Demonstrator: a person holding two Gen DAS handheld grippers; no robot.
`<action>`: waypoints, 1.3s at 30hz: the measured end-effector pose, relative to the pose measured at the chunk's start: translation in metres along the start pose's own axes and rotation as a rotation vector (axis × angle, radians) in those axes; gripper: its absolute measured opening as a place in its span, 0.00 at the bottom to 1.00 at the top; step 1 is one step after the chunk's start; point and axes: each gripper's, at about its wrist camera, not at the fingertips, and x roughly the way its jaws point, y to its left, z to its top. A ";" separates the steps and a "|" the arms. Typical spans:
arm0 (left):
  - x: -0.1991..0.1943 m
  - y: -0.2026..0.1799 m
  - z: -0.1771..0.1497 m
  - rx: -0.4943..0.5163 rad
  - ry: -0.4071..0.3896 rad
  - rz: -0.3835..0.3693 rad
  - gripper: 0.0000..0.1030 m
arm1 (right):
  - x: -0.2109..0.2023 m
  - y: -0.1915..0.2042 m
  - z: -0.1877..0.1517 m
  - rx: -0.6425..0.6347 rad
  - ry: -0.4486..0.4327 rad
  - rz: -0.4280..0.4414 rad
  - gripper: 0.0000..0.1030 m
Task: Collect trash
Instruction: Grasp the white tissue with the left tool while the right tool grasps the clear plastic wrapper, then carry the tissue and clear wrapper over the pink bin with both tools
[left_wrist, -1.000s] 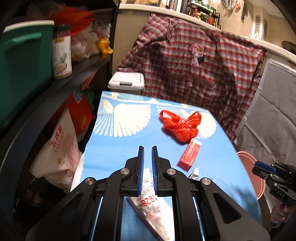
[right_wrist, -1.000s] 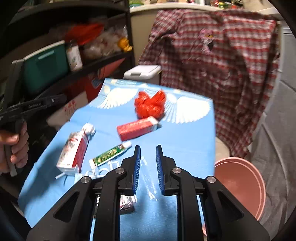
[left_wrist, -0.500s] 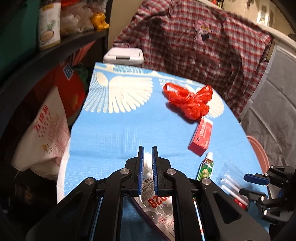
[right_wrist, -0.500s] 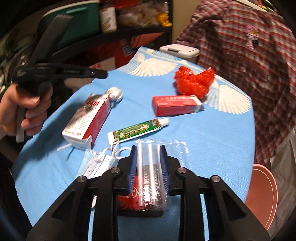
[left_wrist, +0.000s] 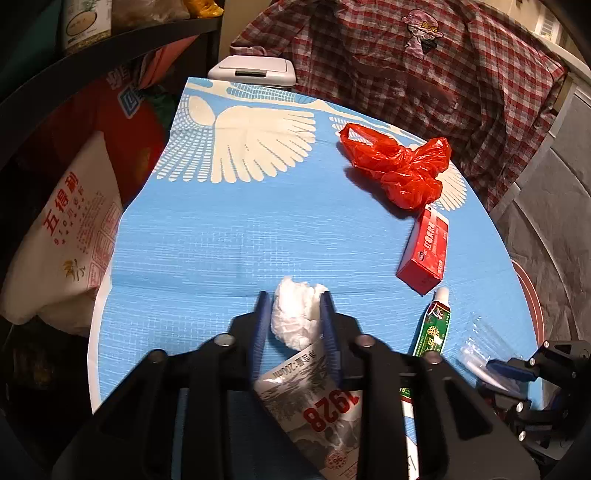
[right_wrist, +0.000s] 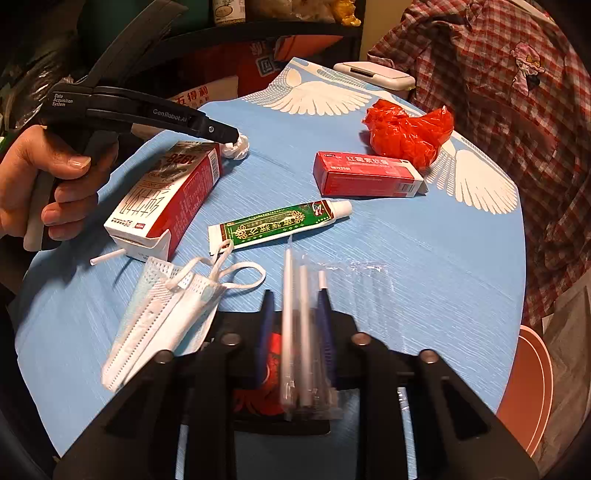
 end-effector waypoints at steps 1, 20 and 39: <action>-0.001 -0.002 0.001 0.003 -0.004 0.003 0.16 | -0.001 0.000 0.000 0.001 -0.002 -0.001 0.09; -0.064 -0.022 0.013 0.019 -0.185 -0.001 0.12 | -0.050 -0.024 0.005 0.099 -0.148 -0.086 0.05; -0.110 -0.065 0.000 0.025 -0.283 -0.007 0.12 | -0.109 -0.044 -0.002 0.232 -0.311 -0.174 0.05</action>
